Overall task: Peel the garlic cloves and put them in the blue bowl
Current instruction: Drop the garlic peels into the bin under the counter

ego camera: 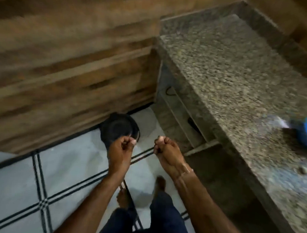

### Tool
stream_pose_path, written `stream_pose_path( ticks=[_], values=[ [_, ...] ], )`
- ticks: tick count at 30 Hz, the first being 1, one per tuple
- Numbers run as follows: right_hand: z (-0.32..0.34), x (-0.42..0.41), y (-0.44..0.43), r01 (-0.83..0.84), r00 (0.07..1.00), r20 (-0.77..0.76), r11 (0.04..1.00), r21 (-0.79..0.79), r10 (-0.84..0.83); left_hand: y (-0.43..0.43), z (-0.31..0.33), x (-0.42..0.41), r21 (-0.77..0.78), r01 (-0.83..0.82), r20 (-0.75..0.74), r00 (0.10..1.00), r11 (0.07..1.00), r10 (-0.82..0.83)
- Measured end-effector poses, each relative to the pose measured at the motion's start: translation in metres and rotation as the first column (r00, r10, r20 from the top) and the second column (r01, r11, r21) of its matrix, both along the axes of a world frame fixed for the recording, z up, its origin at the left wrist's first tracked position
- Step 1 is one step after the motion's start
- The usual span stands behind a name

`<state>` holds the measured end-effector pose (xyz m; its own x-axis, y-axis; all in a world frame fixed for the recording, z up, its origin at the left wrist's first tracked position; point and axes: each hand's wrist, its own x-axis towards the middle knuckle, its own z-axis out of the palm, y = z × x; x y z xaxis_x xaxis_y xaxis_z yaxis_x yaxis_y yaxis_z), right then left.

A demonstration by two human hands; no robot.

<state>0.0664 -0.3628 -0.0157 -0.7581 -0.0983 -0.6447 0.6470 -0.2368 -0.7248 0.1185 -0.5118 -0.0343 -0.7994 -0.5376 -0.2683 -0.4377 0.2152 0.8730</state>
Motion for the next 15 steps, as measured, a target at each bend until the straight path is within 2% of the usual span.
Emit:
stream_pose_path(
  ticks=[9,15],
  values=[
    [-0.065,-0.044,-0.134,-0.218,0.969,0.126,0.975,0.046,0.211,-0.129,-0.037,-0.002,0.014,-0.218,0.047,0.975,0.976,0.217],
    [-0.165,-0.073,-0.19,-0.334,0.909,0.297,0.937,0.101,0.292,-0.171,-0.134,-0.033,0.096,-0.294,0.252,0.932,0.951,0.262]
  ],
)
